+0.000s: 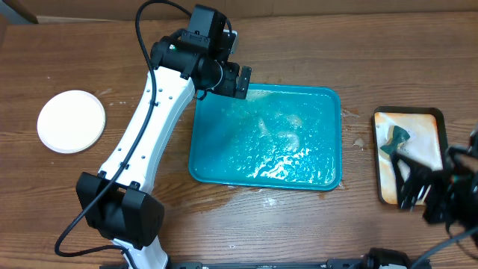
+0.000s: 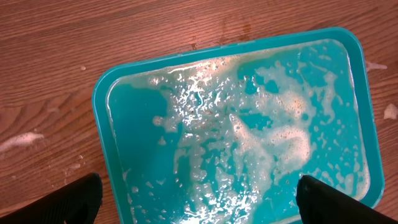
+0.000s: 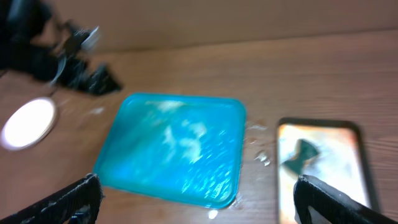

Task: Clean dirty plates on tray and stack at the side
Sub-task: 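Release the green sponge in the metal tray and lift the right gripper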

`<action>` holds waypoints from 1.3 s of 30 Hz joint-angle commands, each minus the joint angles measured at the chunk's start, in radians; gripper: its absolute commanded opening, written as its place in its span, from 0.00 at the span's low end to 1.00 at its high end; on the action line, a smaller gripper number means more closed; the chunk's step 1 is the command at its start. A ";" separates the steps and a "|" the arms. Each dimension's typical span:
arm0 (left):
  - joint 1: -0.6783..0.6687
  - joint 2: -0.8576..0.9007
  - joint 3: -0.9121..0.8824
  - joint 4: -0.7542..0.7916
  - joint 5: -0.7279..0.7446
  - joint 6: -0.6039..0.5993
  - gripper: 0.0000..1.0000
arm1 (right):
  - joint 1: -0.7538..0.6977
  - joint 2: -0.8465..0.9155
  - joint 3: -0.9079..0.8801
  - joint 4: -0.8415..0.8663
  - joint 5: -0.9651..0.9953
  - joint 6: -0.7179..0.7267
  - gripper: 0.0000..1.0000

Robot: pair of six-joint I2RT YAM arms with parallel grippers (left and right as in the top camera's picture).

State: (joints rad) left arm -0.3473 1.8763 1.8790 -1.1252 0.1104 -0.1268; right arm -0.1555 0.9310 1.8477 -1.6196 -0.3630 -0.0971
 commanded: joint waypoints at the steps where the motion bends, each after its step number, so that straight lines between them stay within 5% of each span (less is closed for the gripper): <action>1: 0.000 0.013 0.006 0.004 -0.010 0.015 1.00 | 0.006 -0.022 0.016 -0.042 -0.099 -0.069 1.00; 39: 0.000 0.013 0.006 0.004 -0.010 0.015 1.00 | 0.006 -0.023 0.016 -0.074 -0.100 -0.004 1.00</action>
State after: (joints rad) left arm -0.3473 1.8763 1.8790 -1.1252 0.1104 -0.1268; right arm -0.1551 0.9096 1.8477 -1.6951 -0.4496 -0.1047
